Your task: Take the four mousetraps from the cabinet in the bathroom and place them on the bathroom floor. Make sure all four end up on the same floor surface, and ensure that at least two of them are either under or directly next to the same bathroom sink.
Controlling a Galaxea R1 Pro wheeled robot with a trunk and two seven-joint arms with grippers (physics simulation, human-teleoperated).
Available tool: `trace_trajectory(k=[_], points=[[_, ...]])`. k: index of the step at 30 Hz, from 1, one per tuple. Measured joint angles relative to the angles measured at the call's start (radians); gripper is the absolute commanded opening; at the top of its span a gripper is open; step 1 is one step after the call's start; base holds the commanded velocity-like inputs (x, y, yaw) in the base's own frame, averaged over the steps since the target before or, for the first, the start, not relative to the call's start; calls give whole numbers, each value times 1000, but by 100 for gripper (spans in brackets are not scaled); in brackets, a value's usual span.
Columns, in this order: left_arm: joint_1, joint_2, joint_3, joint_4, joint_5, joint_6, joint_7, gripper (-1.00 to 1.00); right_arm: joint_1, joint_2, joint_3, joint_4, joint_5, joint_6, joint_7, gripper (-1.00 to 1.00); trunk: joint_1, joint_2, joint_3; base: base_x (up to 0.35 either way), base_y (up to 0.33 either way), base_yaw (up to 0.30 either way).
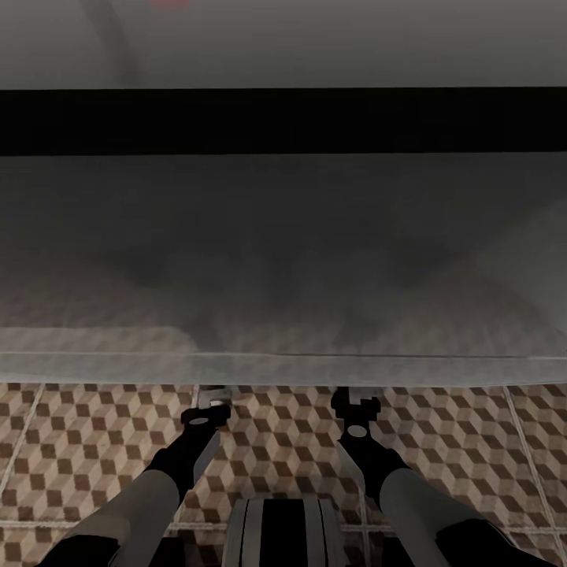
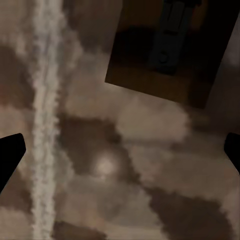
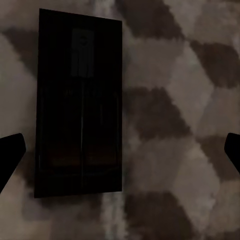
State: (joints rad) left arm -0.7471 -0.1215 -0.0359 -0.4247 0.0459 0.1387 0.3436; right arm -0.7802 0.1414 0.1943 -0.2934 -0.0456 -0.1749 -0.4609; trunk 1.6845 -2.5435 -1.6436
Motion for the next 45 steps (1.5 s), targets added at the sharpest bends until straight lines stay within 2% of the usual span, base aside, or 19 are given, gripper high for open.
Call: trace_trajectory(k=[18,45], points=[[0,0,-2,-16,-1,0,1,100,0,-1,0,0,0,0,0,100,0,0,0,-23,0,0],[0,-1,2,-18,-1,0,4,100,0,7,6,-21,13,-1,-1,100,1,0,0,-327,0,0]])
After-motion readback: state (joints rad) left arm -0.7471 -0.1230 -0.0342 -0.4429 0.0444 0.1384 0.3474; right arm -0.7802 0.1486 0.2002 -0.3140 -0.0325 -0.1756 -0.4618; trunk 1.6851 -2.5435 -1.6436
